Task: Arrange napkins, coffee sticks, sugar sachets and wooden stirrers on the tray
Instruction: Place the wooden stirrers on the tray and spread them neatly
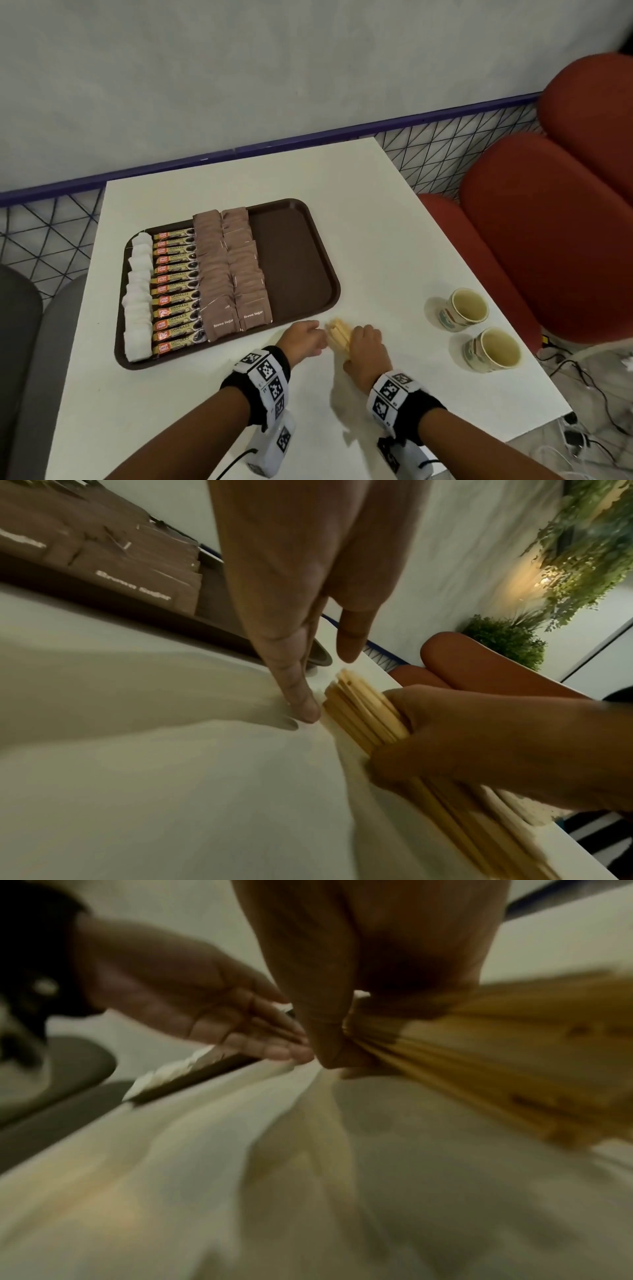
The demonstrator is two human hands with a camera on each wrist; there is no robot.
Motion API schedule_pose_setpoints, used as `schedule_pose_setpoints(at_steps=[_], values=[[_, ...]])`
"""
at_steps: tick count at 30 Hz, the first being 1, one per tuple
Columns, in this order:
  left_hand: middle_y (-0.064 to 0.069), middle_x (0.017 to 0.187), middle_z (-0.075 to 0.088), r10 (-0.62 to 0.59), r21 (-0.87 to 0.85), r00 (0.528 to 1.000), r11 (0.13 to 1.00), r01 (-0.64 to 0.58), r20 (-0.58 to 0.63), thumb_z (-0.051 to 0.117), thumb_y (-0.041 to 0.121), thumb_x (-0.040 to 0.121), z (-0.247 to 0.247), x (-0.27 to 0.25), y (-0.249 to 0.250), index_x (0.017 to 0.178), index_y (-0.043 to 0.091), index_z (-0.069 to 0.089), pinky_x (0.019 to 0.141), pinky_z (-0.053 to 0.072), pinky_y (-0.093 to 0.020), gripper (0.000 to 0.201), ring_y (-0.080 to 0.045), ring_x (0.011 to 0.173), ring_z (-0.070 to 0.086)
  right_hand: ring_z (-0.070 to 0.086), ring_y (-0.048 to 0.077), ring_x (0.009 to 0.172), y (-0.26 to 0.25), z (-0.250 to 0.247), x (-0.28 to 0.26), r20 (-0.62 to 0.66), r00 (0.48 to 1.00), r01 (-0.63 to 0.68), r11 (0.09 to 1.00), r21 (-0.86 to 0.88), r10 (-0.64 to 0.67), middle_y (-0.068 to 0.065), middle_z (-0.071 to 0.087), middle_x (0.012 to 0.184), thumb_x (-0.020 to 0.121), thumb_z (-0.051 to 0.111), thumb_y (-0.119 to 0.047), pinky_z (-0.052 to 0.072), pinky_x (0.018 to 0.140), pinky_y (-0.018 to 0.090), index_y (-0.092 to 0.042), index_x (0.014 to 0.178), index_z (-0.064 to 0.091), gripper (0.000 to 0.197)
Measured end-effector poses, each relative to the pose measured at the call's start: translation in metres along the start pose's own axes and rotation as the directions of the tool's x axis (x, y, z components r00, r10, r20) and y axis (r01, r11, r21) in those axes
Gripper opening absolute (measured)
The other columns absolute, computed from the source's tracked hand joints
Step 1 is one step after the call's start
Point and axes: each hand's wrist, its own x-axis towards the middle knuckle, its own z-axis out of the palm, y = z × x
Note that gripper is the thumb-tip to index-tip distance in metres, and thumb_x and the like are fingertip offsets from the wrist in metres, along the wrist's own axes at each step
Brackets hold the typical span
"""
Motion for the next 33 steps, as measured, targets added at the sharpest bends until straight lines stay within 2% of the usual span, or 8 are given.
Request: schedule_pose_setpoints(at_steps=[2, 7, 19, 23, 26, 28, 30, 33], values=[[-0.014, 0.098, 0.051, -0.008, -0.003, 1.000, 1.000, 0.008, 0.004, 0.048, 0.006, 0.094, -0.004, -0.002, -0.005, 0.078, 0.019, 0.051, 0.070, 0.044, -0.017, 0.020, -0.020, 0.091, 0.050, 0.038, 0.025, 0.118, -0.002, 0.003, -0.002, -0.016, 0.995, 0.099, 0.990, -0.098, -0.101, 0.011, 0.040, 0.127, 0.086, 0.050, -0.010, 0.042, 0.090, 0.032, -0.006, 0.124, 0.037, 0.040], [-0.013, 0.123, 0.059, 0.008, -0.035, 0.999, 0.999, -0.006, 0.039, 0.049, 0.013, 0.095, -0.011, -0.012, -0.018, 0.128, 0.003, 0.052, 0.082, 0.046, -0.018, 0.034, -0.017, 0.105, 0.057, 0.042, 0.025, 0.116, 0.000, 0.004, -0.002, -0.010, 0.975, 0.219, 0.968, -0.124, -0.221, 0.011, 0.044, 0.127, 0.090, 0.044, -0.009, 0.040, 0.092, 0.032, -0.006, 0.125, 0.037, 0.036], [-0.008, 0.114, 0.058, 0.042, -0.109, 0.997, 0.993, -0.035, 0.067, 0.048, 0.008, 0.095, -0.030, -0.037, -0.028, 0.128, 0.003, 0.050, 0.078, 0.046, -0.014, 0.034, -0.015, 0.102, 0.055, 0.045, 0.028, 0.113, -0.021, -0.003, 0.010, -0.003, 0.953, 0.296, 0.930, -0.216, -0.304, 0.012, 0.047, 0.124, 0.090, 0.048, -0.020, 0.044, 0.090, 0.035, -0.007, 0.122, 0.044, 0.035], [-0.005, 0.103, 0.059, 0.032, -0.185, 0.999, 0.982, -0.034, -0.011, 0.052, 0.001, 0.092, -0.053, -0.047, -0.031, 0.134, -0.001, 0.040, 0.073, 0.049, -0.015, 0.044, -0.012, 0.088, 0.058, 0.049, 0.029, 0.112, -0.034, -0.010, 0.016, 0.032, 0.956, 0.295, 0.948, -0.119, -0.293, 0.013, 0.052, 0.122, 0.089, 0.047, -0.017, 0.043, 0.090, 0.035, -0.007, 0.122, 0.043, 0.035], [-0.009, 0.118, 0.057, 0.042, -0.153, 0.998, 0.987, -0.047, -0.038, 0.055, 0.004, 0.091, -0.070, -0.053, -0.032, 0.137, -0.001, 0.038, 0.086, 0.048, -0.023, 0.050, -0.019, 0.105, 0.058, 0.055, 0.031, 0.105, -0.045, -0.020, 0.020, 0.025, 0.943, 0.327, 0.939, 0.104, -0.331, 0.014, 0.059, 0.112, 0.086, 0.054, -0.019, 0.041, 0.079, 0.032, -0.008, 0.110, 0.048, 0.027], [-0.006, 0.127, 0.054, 0.063, -0.097, 0.998, 0.993, -0.066, -0.031, 0.067, 0.013, 0.083, -0.078, -0.056, -0.032, 0.142, 0.005, 0.036, 0.097, 0.044, -0.028, 0.067, -0.019, 0.116, 0.054, 0.058, 0.030, 0.096, -0.056, -0.033, 0.020, -0.032, 0.943, 0.307, 0.835, 0.456, -0.330, 0.014, 0.062, 0.104, 0.083, 0.057, -0.012, 0.042, 0.075, 0.031, -0.007, 0.105, 0.051, 0.023], [-0.001, 0.135, 0.051, 0.102, -0.048, 0.995, 0.994, -0.102, -0.001, 0.075, 0.026, 0.066, -0.081, -0.058, -0.028, 0.145, 0.013, 0.032, 0.107, 0.038, -0.033, 0.091, -0.017, 0.124, 0.048, 0.059, 0.020, 0.084, -0.072, -0.050, 0.017, -0.051, 0.942, 0.244, 0.570, 0.785, -0.333, 0.007, 0.063, 0.092, 0.083, 0.055, -0.001, 0.046, 0.070, 0.020, -0.009, 0.101, 0.056, 0.020], [0.002, 0.137, 0.050, 0.207, -0.074, 0.978, 0.976, -0.206, 0.010, 0.081, 0.024, 0.058, -0.079, -0.062, -0.018, 0.143, 0.023, 0.033, 0.108, 0.038, -0.037, 0.097, -0.014, 0.128, 0.045, 0.056, 0.008, 0.071, -0.098, -0.072, 0.008, -0.058, 0.932, 0.175, 0.306, 0.936, -0.358, -0.002, 0.058, 0.075, 0.085, 0.052, 0.003, 0.047, 0.063, 0.011, -0.016, 0.082, 0.058, 0.020]])
